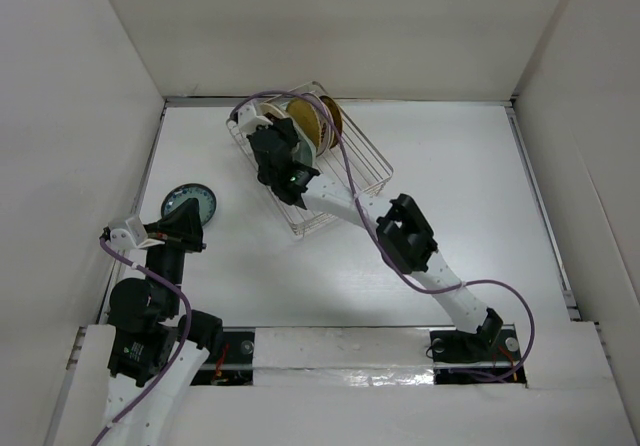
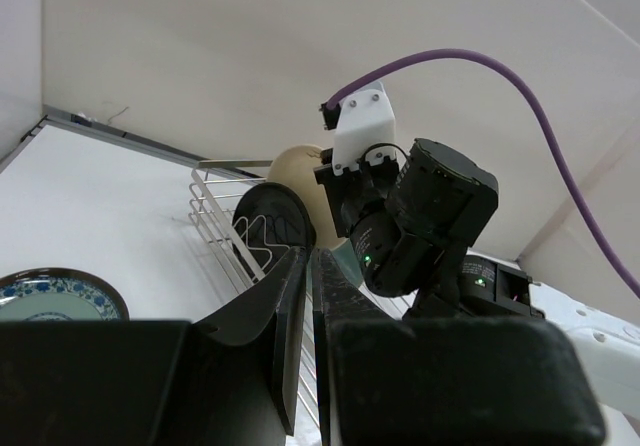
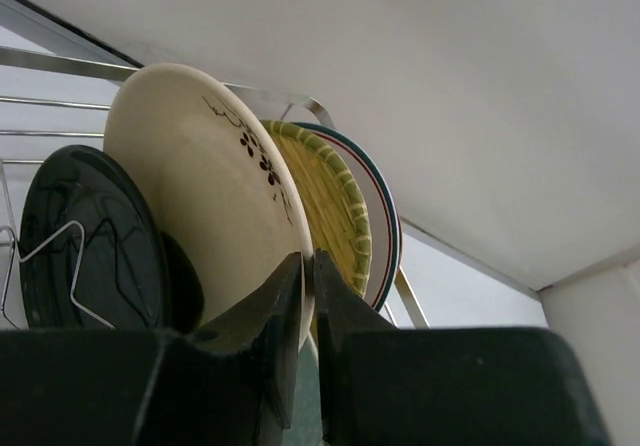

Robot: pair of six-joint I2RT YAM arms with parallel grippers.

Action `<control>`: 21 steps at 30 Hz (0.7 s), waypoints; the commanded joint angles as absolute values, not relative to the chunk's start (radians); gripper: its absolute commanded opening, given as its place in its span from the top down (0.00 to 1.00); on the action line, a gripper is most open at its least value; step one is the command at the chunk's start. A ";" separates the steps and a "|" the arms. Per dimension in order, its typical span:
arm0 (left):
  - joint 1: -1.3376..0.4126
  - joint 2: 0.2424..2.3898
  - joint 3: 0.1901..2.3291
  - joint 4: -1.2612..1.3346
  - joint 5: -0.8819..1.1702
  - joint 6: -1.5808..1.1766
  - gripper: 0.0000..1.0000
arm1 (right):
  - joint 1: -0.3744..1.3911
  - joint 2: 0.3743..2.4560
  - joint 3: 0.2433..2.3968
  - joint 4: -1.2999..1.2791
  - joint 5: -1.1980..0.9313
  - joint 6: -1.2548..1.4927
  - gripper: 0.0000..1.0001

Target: Load the plates into the dish rack

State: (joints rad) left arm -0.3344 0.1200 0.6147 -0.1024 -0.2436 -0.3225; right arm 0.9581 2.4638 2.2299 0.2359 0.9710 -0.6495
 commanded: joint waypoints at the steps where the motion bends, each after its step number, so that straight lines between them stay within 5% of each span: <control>1: -0.339 0.110 0.606 -0.058 -0.241 -0.318 0.95 | 0.963 2.456 2.261 0.314 0.989 -0.667 0.70; 5: -0.339 0.117 0.609 -0.058 -0.241 -0.318 0.95 | 0.963 2.389 2.247 0.285 0.968 -0.585 0.46; 12: -0.339 0.117 0.607 -0.060 -0.242 -0.319 0.95 | 0.963 2.221 2.169 0.151 0.867 -0.349 0.43; 15: -0.339 0.118 0.609 -0.060 -0.245 -0.318 0.95 | 0.963 2.171 2.146 0.055 0.744 -0.224 0.60; 16: -0.339 0.118 0.609 -0.061 -0.250 -0.319 0.95 | 0.963 2.161 2.140 0.017 0.632 -0.195 0.79; 18: -0.339 0.110 0.609 -0.061 -0.259 -0.318 0.95 | 0.973 2.167 2.146 -0.056 0.521 -0.092 1.00; 21: -0.339 0.101 0.607 -0.061 -0.264 -0.318 0.95 | 0.994 2.229 2.174 -0.094 0.342 -0.003 1.00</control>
